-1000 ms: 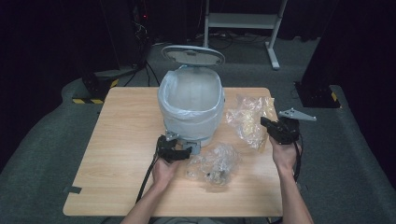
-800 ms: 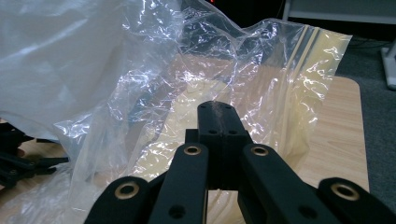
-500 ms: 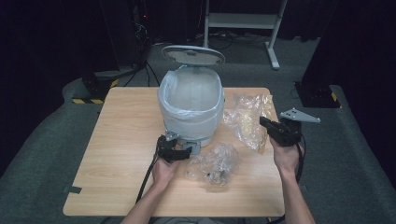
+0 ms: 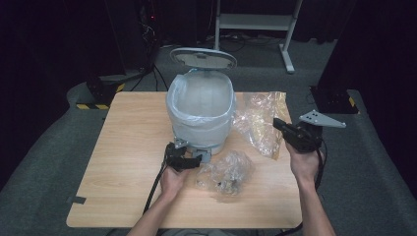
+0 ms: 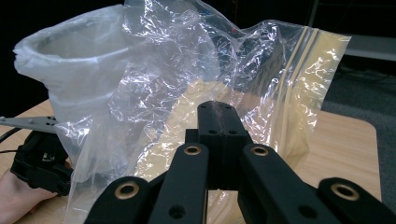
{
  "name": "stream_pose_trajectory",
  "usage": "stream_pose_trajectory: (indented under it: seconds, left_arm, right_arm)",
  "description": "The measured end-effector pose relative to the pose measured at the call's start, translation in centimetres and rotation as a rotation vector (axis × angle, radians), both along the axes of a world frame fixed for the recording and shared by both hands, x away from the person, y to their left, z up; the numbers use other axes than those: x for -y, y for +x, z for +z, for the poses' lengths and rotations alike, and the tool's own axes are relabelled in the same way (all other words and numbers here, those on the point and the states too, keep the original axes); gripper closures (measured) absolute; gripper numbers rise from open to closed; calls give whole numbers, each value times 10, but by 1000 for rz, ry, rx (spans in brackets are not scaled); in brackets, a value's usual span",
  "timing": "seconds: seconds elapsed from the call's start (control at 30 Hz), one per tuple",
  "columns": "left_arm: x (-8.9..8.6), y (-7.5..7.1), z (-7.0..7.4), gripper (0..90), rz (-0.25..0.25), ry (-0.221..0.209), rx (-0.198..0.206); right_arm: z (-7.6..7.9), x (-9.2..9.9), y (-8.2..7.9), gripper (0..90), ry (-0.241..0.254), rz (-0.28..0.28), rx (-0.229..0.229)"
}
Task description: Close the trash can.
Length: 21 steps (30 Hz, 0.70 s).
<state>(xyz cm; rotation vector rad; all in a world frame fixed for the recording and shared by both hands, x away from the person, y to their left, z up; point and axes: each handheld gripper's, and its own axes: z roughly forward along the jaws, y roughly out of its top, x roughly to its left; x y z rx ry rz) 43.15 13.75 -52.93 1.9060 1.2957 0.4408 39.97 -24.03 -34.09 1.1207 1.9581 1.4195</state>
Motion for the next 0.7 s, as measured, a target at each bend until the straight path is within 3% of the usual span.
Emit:
stream_pose_trajectory:
  seconds: [0.4,0.7]
  left_arm:
    - [0,0,0,131,0,-1,0]
    - [0,0,0,132,0,-1,0]
  right_arm:
    - [23,-12,-3,900,7,50,50]
    - [35,-32,5,900,-13,90,85]
